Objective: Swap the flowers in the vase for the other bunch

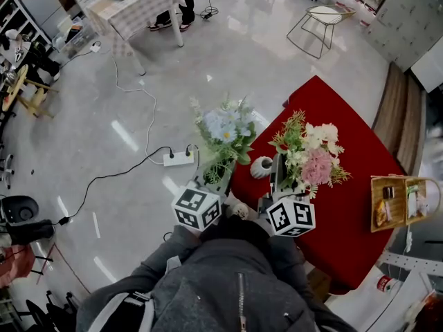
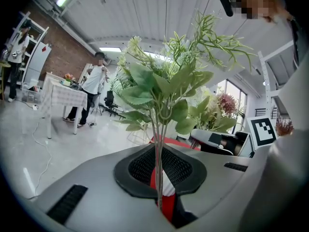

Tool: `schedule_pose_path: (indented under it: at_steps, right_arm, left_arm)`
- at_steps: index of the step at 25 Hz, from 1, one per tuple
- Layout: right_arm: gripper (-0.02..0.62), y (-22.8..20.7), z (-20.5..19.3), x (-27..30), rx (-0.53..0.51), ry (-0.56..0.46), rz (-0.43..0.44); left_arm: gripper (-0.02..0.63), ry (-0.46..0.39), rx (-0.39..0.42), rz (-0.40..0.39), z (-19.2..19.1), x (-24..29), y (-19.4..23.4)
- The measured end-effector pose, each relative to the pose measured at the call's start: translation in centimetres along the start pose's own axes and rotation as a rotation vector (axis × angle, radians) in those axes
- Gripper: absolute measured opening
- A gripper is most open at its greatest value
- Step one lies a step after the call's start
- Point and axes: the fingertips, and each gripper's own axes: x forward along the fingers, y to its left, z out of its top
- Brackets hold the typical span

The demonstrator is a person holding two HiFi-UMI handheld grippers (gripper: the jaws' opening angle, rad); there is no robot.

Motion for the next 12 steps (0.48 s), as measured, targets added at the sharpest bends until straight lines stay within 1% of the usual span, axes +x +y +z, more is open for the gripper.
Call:
schedule_pose_path:
  at_steps: [5,9,12]
  right_arm:
    - [0.029,0.3,1.3,-0.1,0.008,-0.012,-0.002]
    - [0.026,0.7,3.1,-0.3,-0.007,-0.03,0.013]
    - [0.026,1.2,3.8,-0.4,-0.006,-0.03,0.02]
  left_arm:
    - [0.032,-0.017,-0.014,-0.026,1.4,0.2,-0.3]
    - [0.032,-0.017,-0.01,-0.059,2.9,0.9,-1.2]
    - [0.032,-0.02,-0.004,-0.085,3.7,1.0,-1.6]
